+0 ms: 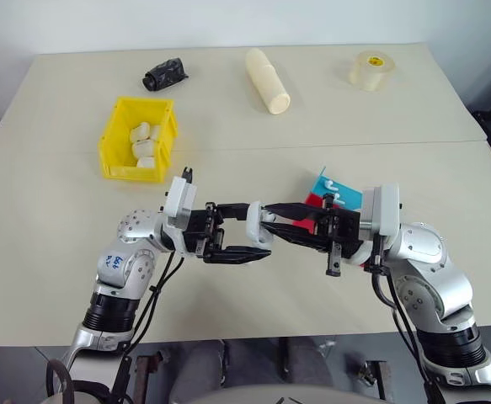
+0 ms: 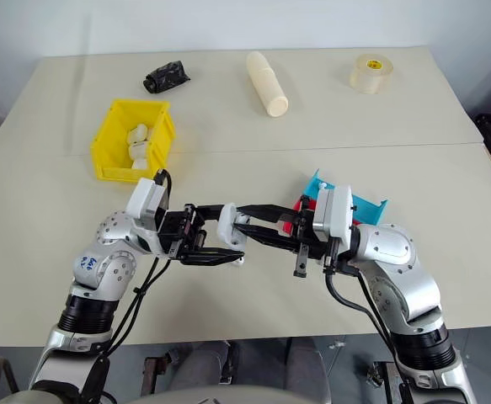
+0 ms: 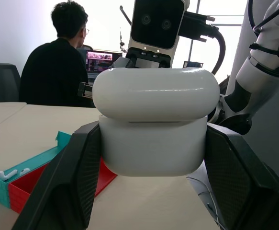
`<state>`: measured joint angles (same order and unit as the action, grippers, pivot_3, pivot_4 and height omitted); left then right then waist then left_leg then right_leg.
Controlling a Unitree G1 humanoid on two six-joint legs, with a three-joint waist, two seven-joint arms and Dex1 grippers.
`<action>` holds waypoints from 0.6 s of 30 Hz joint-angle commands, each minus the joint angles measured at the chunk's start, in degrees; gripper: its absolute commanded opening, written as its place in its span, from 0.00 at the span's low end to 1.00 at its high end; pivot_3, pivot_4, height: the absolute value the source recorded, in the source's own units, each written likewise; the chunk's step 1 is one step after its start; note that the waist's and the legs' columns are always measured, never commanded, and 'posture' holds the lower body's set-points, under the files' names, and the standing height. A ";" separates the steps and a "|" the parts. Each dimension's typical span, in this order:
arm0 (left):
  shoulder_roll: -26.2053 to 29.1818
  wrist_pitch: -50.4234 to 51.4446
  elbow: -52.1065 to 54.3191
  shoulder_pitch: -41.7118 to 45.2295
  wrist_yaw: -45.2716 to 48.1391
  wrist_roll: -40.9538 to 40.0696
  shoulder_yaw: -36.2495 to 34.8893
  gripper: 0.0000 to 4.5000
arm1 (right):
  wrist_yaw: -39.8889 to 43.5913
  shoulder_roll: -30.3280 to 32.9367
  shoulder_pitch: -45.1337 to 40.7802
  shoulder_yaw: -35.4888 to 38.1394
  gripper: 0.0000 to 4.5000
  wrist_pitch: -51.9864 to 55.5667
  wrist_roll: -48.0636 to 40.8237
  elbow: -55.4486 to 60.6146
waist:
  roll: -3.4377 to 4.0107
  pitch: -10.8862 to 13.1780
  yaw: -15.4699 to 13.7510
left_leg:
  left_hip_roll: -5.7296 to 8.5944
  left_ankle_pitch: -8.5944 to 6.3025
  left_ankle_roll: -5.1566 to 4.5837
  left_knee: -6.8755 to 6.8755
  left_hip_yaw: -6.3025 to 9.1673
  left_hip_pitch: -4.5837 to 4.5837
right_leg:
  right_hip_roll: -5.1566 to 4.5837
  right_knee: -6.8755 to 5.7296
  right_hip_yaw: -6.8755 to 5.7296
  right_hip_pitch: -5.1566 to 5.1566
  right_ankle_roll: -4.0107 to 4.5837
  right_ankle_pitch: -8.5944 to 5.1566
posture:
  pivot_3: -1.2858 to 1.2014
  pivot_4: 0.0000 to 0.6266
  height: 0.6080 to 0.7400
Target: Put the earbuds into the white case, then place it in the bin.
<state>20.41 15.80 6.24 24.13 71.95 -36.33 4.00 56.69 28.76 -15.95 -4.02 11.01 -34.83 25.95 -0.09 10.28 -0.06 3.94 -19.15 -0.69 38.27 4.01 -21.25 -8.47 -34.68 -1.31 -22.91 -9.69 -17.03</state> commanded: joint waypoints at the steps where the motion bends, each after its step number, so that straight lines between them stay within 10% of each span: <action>1: -0.44 -1.20 2.84 1.62 0.19 -0.70 0.18 0.62 | -0.19 0.28 -0.76 -0.31 0.20 1.03 -0.40 1.49 | 0.00 0.00 -0.01 | 0.00 0.00 0.00 0.00 0.00 0.00 | 0.00 0.00 0.00 0.00 0.00 0.00 | 0.52 0.24 1.00; 14: -0.86 -9.41 -1.41 -0.14 4.98 2.15 0.79 0.62 | -0.64 2.20 -1.66 -0.22 0.20 8.94 -4.55 3.03 | 0.00 0.00 -0.04 | 0.00 0.00 0.00 0.00 0.00 -0.01 | -0.01 0.08 -0.01 0.00 0.00 0.00 | 0.52 0.24 1.00; 18: -1.13 -11.18 -2.14 -0.54 5.80 2.30 0.71 0.62 | -1.03 2.13 -1.65 0.85 0.41 11.14 -7.09 3.46 | 0.00 0.00 -0.06 | -0.01 0.00 0.00 0.00 0.00 -0.02 | -0.01 0.11 -0.01 0.00 0.00 0.00 | 0.52 0.24 1.00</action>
<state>19.83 6.05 3.51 23.79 77.42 -33.51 4.60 55.98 31.07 -17.43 -4.04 21.73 -40.56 27.22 -0.09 10.28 -0.12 3.94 -19.15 -0.69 38.27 4.01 -21.26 -8.49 -34.56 -1.32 -22.90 -9.69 -17.03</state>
